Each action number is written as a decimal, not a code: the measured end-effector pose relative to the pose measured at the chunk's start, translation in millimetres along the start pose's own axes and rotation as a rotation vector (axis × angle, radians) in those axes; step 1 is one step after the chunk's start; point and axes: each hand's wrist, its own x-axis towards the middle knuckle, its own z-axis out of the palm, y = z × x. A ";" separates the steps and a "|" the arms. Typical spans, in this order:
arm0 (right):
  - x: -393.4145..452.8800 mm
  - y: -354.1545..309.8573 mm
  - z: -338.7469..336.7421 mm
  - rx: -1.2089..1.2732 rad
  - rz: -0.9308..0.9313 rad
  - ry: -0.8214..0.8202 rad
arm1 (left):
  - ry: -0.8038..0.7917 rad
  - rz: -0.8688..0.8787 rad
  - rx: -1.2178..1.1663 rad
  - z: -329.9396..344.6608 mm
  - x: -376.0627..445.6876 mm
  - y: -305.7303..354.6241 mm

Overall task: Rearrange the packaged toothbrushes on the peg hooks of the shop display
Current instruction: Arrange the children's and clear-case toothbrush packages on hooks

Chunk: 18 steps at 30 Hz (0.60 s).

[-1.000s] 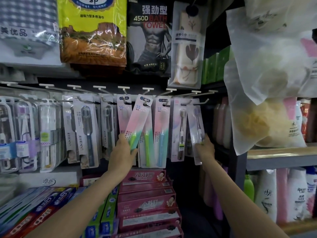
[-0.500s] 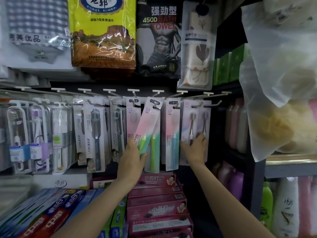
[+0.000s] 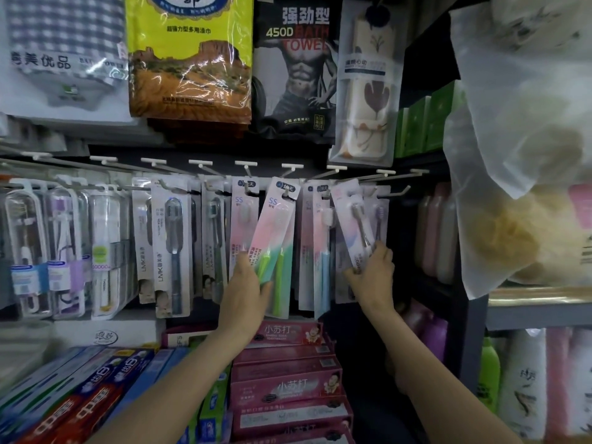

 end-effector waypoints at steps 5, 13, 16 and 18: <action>-0.9 5.4 -12.4 -0.090 -0.028 0.026 | -0.002 -0.019 -0.023 0.9 -0.6 3.1; -19.0 20.6 -10.0 -0.156 -0.020 -0.091 | -0.006 -0.012 -0.003 -1.0 -0.2 0.8; -22.2 26.4 -11.5 -0.110 0.026 -0.088 | -0.010 -0.017 -0.006 -0.2 1.2 0.5; -20.4 26.4 -13.6 -0.111 0.009 -0.099 | -0.014 -0.015 -0.011 0.1 0.2 2.0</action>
